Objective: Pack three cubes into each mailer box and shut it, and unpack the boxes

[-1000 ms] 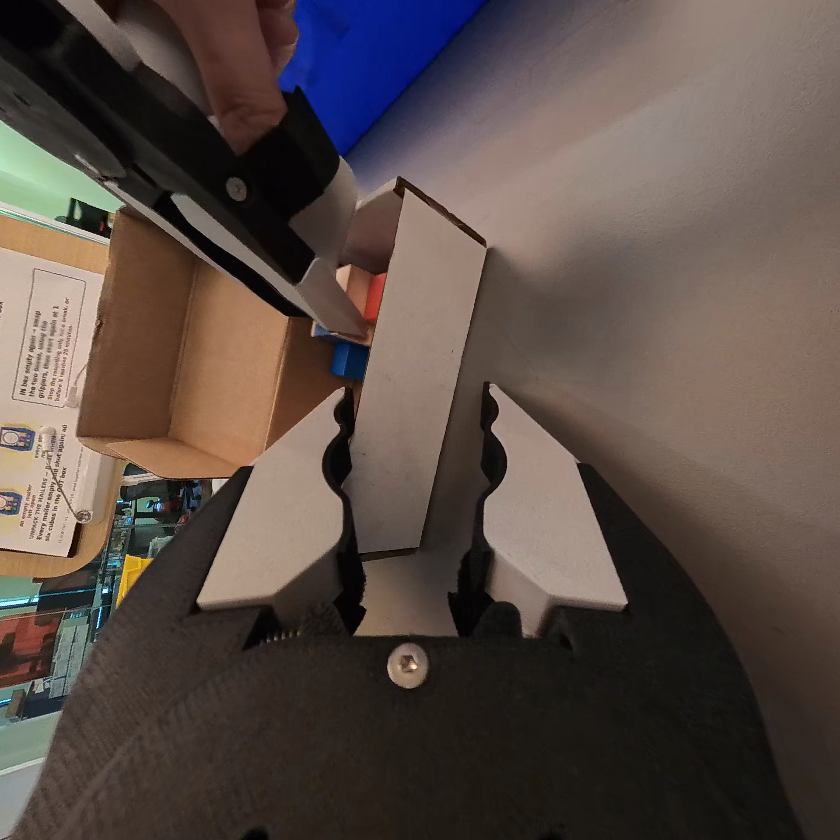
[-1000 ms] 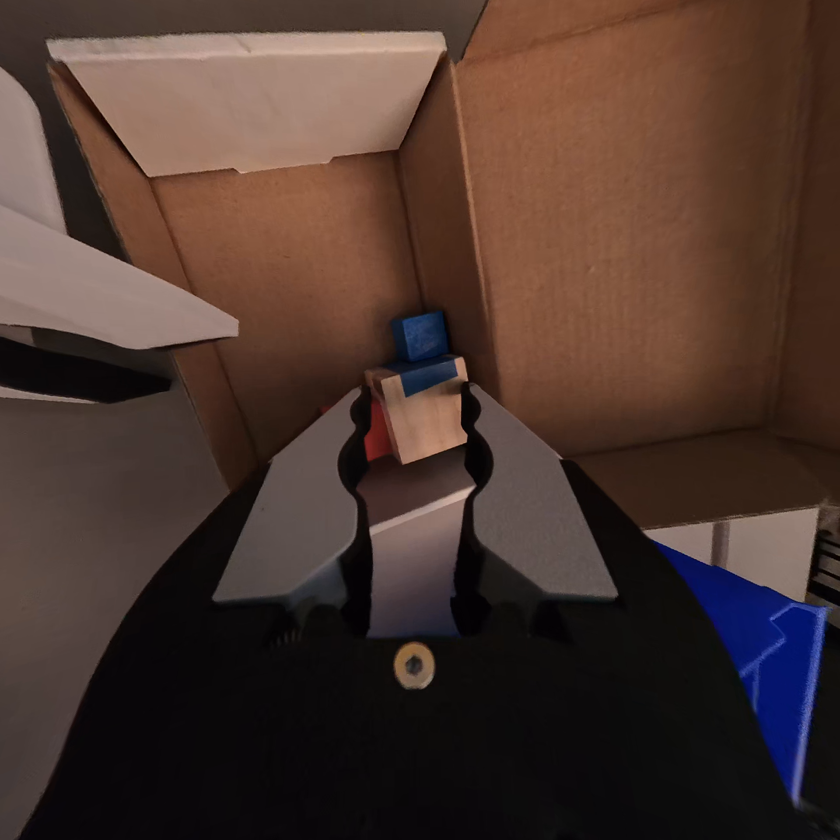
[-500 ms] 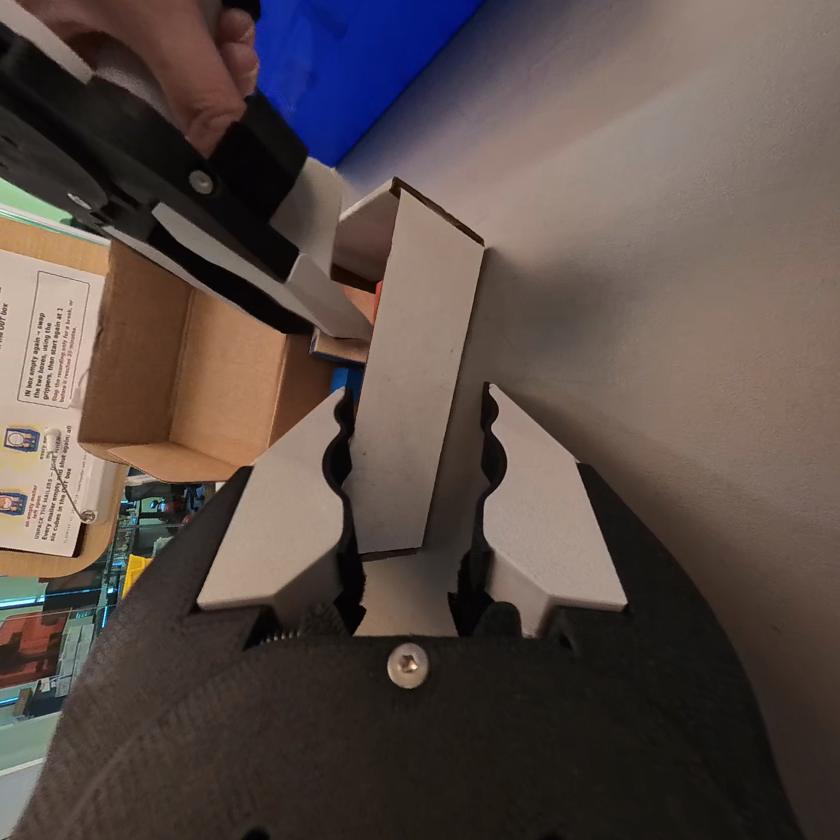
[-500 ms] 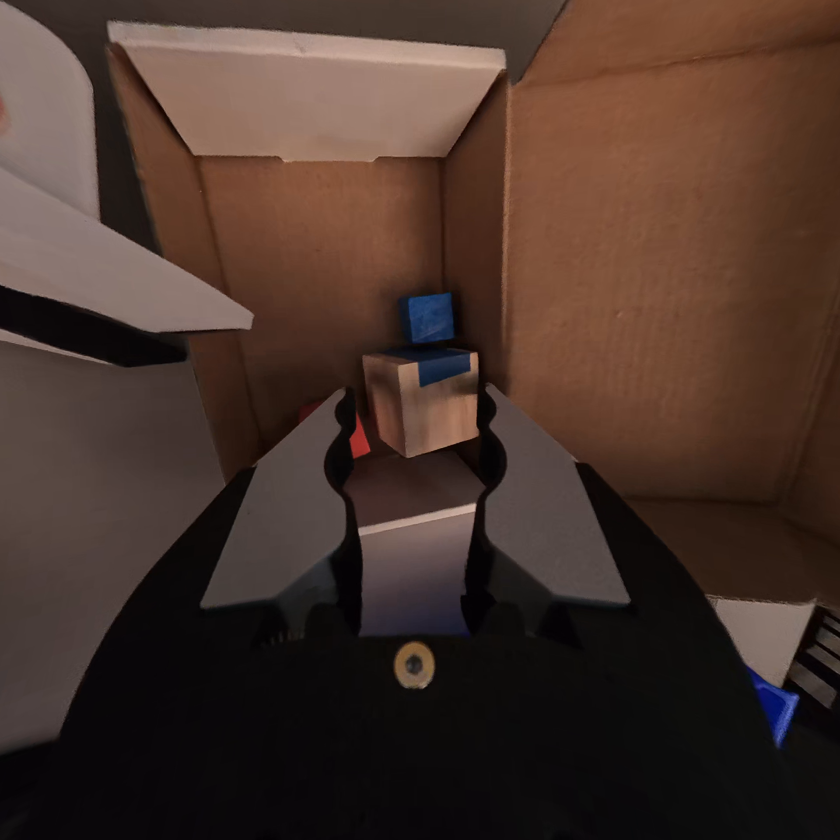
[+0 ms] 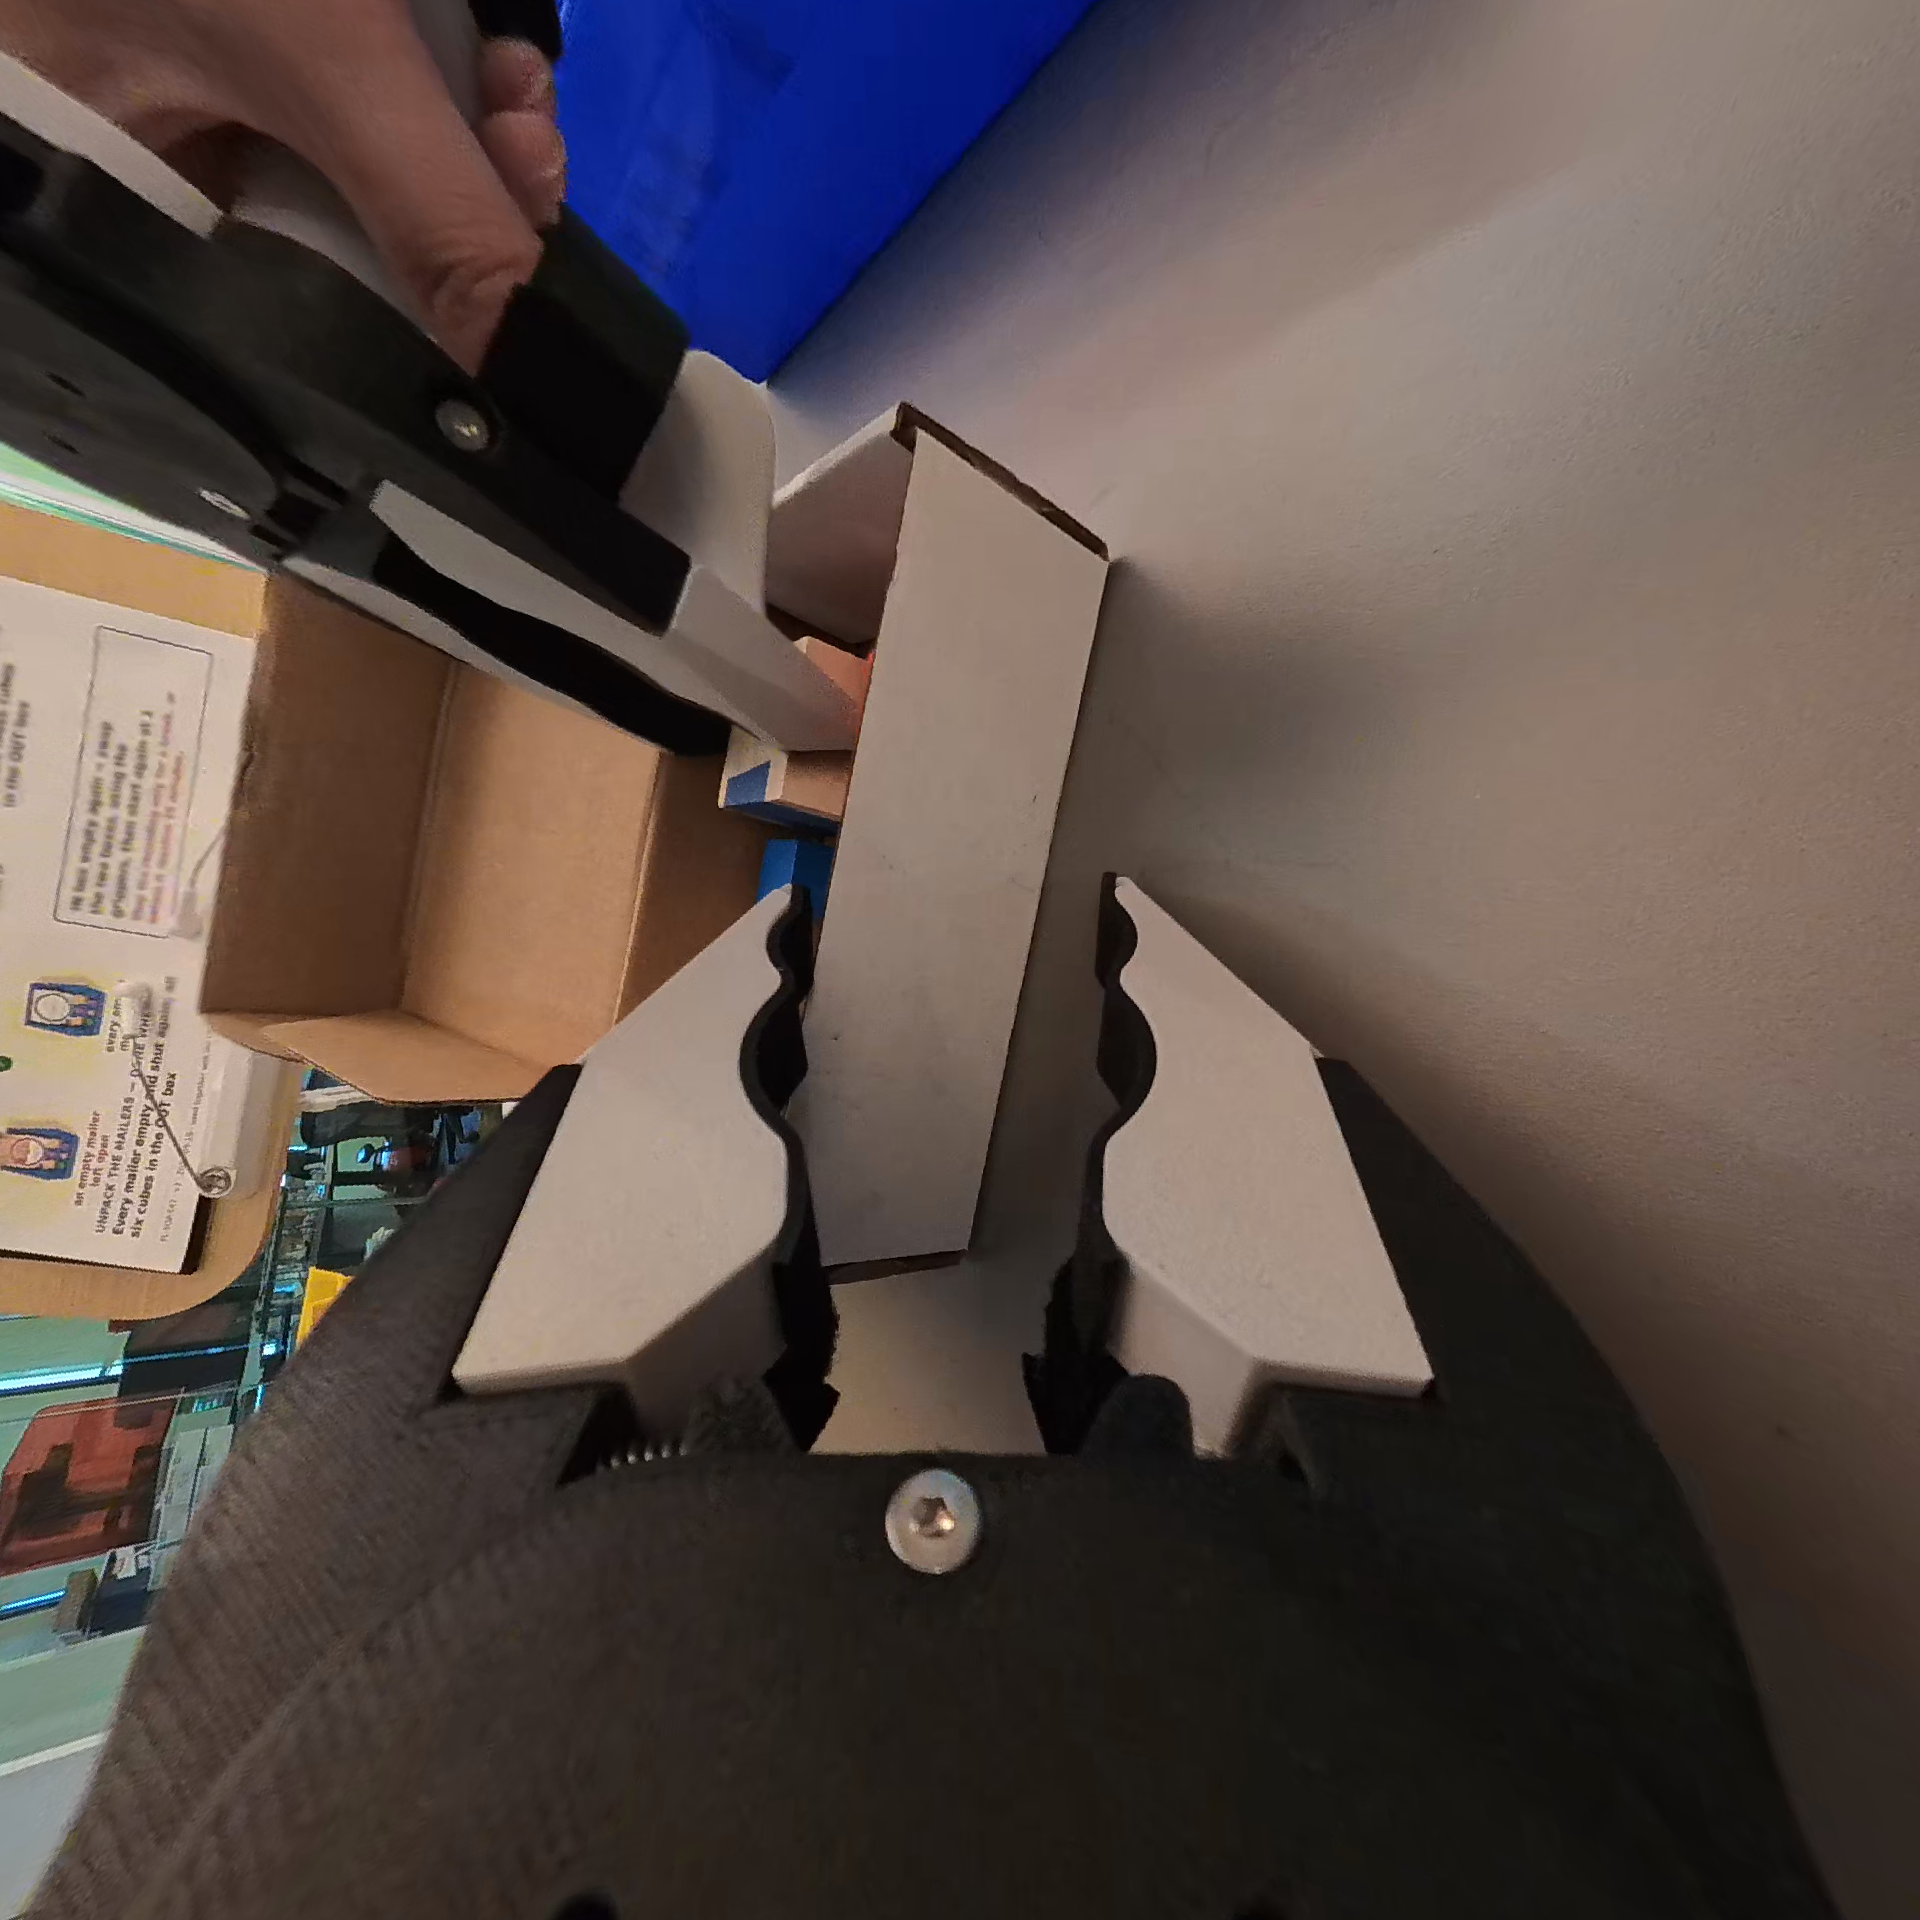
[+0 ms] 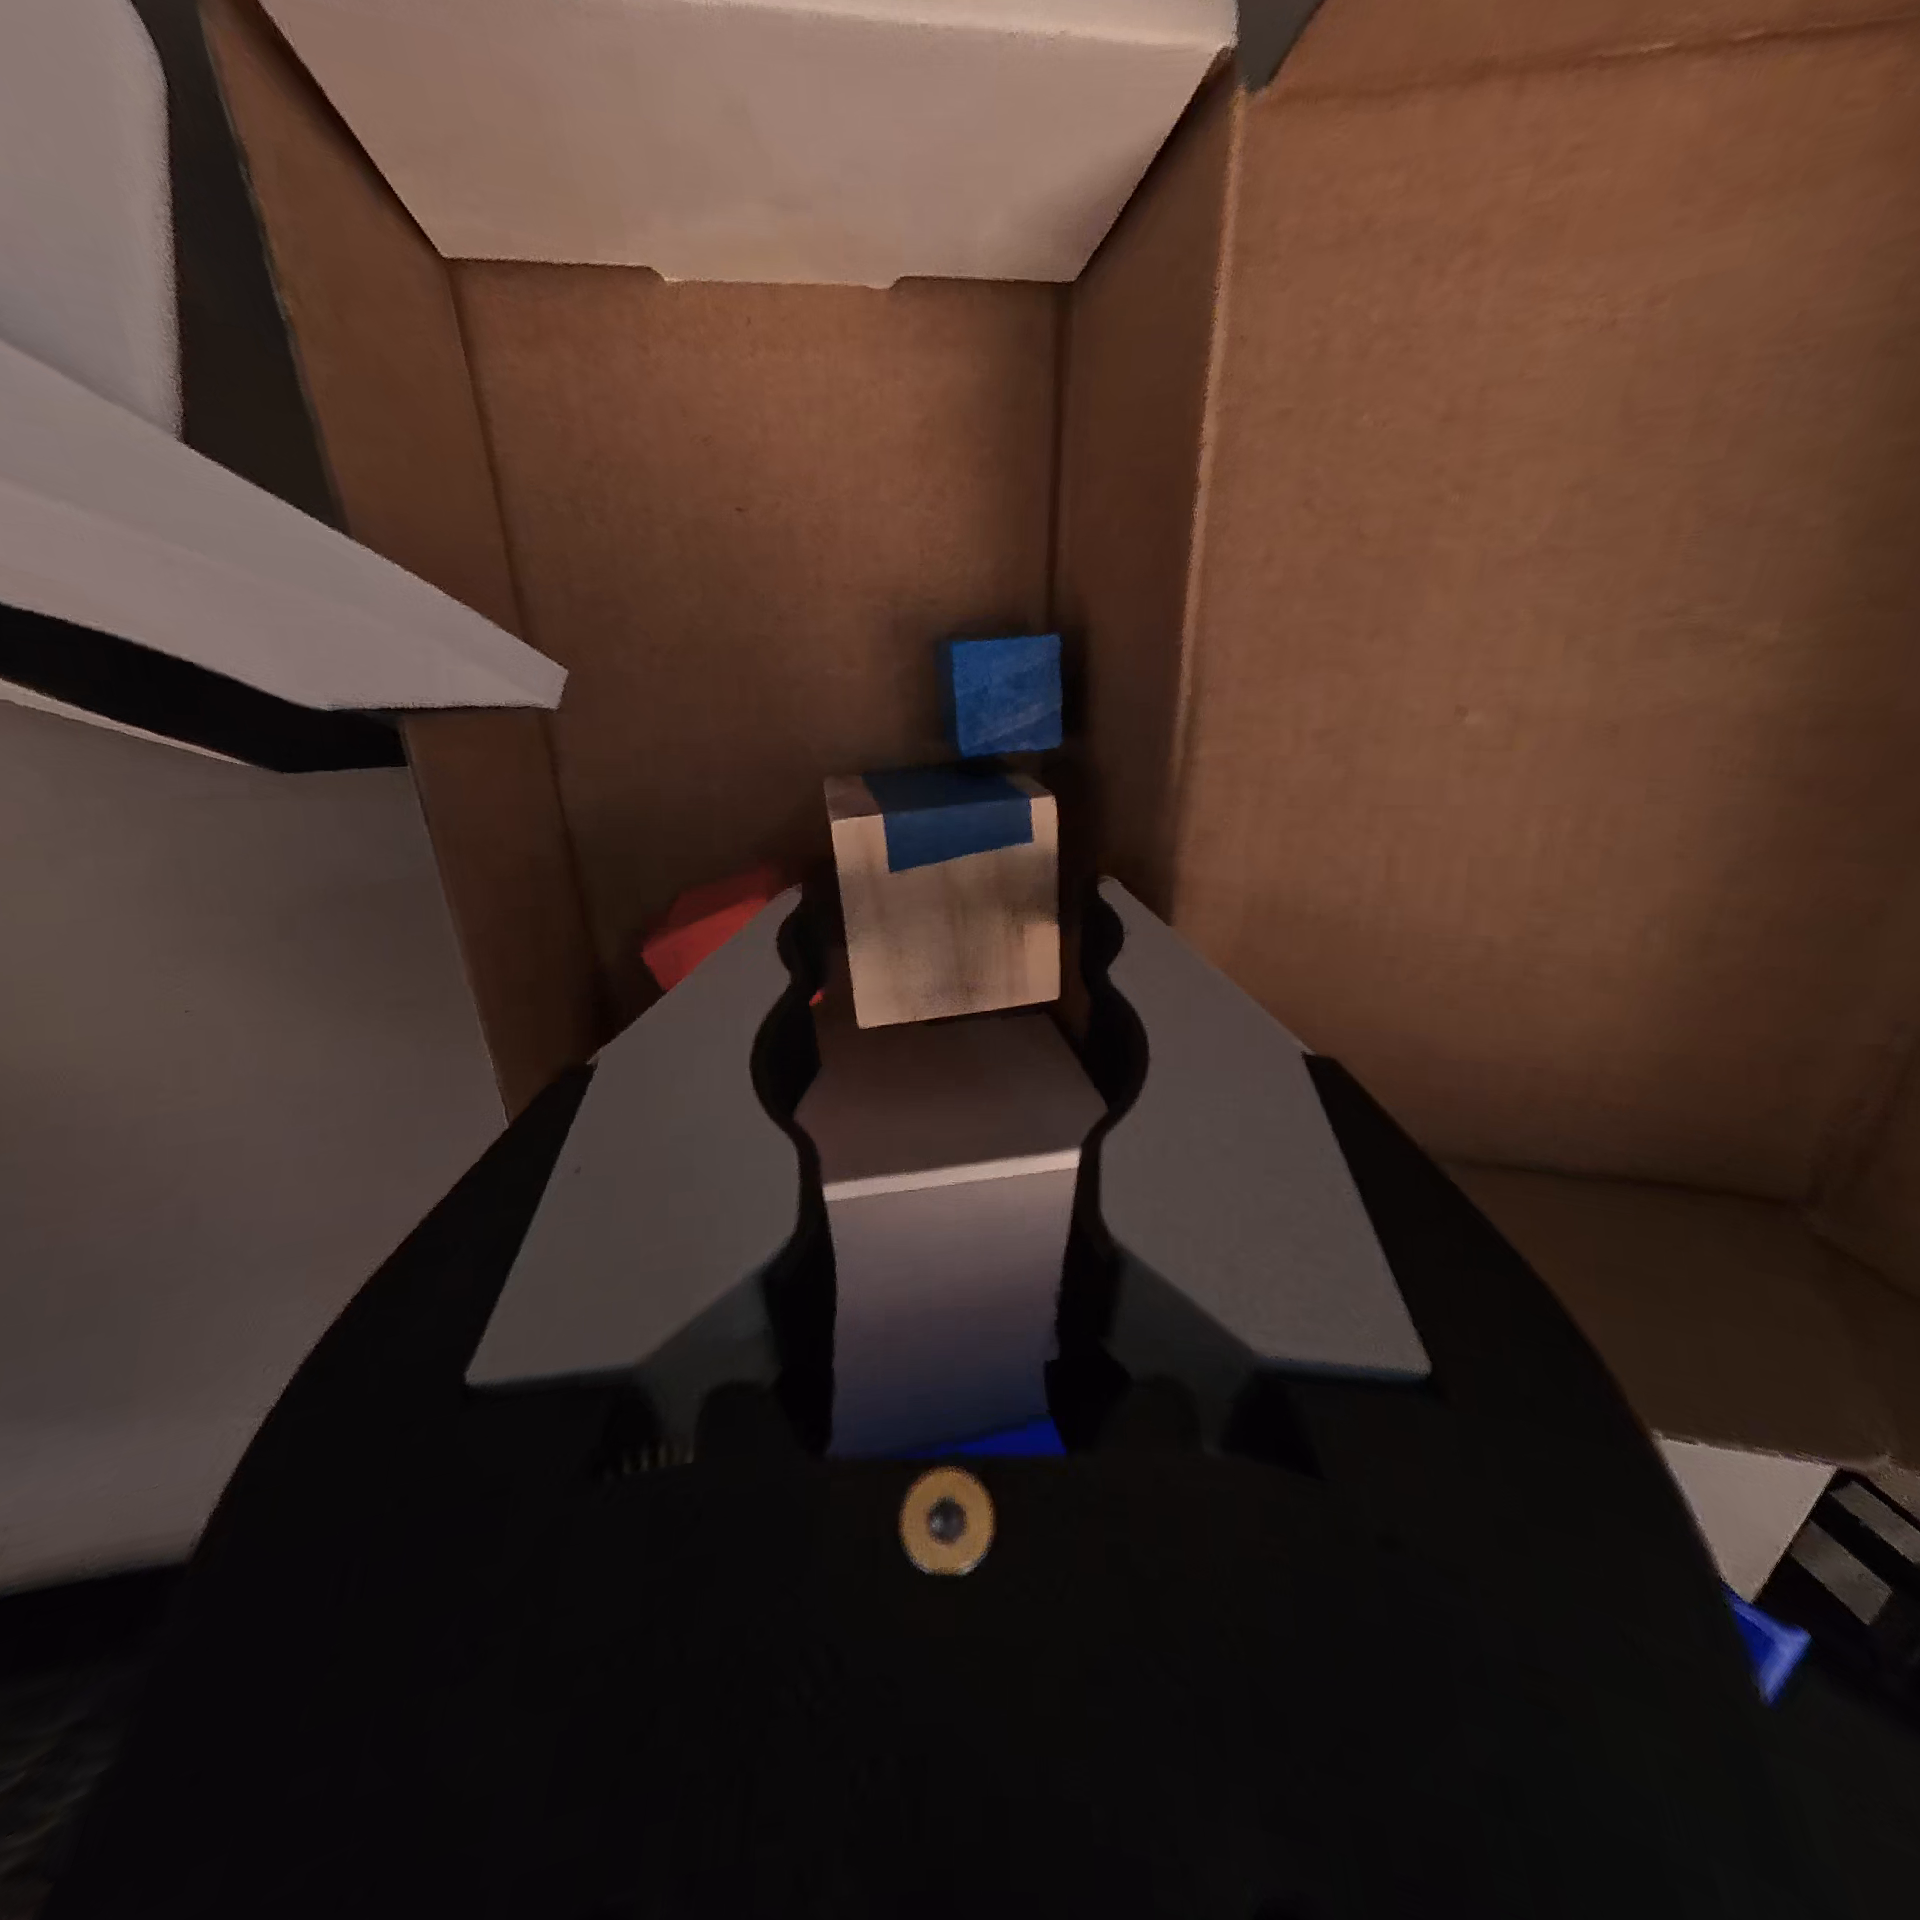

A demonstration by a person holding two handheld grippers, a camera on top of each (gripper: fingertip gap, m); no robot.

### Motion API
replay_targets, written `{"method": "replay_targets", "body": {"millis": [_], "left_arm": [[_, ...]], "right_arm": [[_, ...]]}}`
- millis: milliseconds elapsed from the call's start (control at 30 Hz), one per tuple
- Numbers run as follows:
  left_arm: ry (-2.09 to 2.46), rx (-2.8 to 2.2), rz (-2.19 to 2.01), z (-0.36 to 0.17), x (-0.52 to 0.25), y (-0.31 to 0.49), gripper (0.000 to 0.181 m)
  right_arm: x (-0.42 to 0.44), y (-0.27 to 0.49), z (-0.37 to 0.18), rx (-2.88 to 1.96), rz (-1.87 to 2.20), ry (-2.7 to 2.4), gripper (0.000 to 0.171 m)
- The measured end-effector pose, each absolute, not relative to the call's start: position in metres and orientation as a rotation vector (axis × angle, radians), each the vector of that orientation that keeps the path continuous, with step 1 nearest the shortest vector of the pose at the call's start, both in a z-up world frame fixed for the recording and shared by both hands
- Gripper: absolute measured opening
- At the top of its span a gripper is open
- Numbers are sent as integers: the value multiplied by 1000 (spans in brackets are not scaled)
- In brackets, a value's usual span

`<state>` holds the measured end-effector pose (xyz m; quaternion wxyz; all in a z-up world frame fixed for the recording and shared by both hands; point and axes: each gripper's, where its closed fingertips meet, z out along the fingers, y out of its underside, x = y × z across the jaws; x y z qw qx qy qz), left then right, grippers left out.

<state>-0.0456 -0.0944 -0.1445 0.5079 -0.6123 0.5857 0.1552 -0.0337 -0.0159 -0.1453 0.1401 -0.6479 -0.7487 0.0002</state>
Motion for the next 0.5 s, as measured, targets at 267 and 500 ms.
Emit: {"method": "replay_targets", "body": {"millis": [267, 500], "left_arm": [[1412, -1472, 383, -145, -47, -94, 54], [1416, -1461, 413, -145, -48, -94, 52]], "right_arm": [[-43, -21, -120, -1800, -46, -2153, 41], [16, -16, -4, -1742, -205, -1853, 42]]}}
